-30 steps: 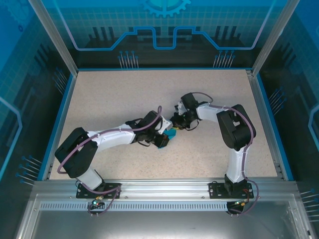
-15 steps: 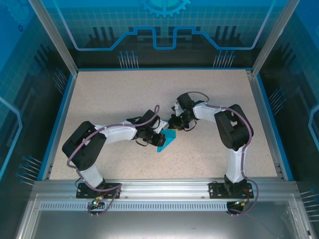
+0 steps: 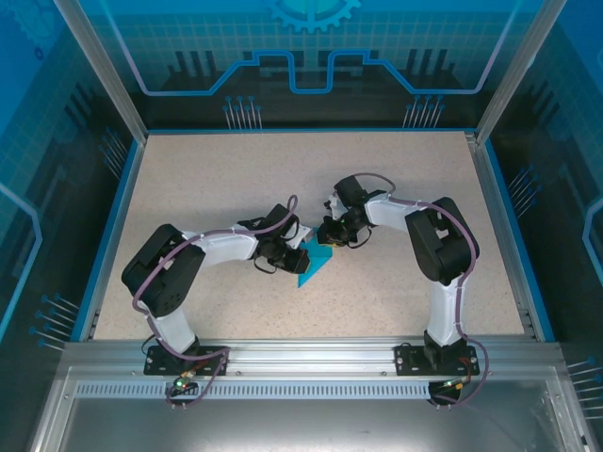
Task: Fold a paper plane with a square sheet of paper (pick it up from the middle)
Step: Third fold the triangle at the center of the table.
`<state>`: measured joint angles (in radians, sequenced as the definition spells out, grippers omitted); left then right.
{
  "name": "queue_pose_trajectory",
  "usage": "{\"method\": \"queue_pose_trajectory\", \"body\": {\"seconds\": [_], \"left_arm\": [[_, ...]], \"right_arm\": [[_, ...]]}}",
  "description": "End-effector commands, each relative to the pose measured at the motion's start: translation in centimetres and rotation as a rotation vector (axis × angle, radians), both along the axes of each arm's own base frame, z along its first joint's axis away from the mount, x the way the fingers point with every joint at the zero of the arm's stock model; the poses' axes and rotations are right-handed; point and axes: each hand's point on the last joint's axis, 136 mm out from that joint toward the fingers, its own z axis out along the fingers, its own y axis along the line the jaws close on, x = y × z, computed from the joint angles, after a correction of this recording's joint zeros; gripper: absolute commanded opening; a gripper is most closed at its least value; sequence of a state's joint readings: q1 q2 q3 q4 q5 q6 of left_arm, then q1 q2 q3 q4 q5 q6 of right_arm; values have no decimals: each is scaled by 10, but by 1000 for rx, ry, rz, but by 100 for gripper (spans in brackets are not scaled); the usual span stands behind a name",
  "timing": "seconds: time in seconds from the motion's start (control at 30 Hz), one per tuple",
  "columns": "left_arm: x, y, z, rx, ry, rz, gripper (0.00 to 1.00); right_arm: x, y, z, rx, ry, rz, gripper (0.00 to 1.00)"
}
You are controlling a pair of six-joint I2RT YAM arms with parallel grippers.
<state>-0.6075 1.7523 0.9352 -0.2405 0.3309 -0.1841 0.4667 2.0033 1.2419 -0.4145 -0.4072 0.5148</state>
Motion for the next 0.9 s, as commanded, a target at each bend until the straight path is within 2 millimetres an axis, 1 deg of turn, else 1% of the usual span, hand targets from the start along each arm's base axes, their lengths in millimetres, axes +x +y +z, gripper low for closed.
{"method": "queue_pose_trajectory", "body": {"seconds": [0.0, 0.87], "left_arm": [[6, 3, -1, 12, 16, 23, 8], [9, 10, -9, 34, 32, 72, 11]], "right_arm": [[-14, -5, -14, -56, 45, 14, 19], [-18, -6, -20, -54, 59, 3, 20]]}}
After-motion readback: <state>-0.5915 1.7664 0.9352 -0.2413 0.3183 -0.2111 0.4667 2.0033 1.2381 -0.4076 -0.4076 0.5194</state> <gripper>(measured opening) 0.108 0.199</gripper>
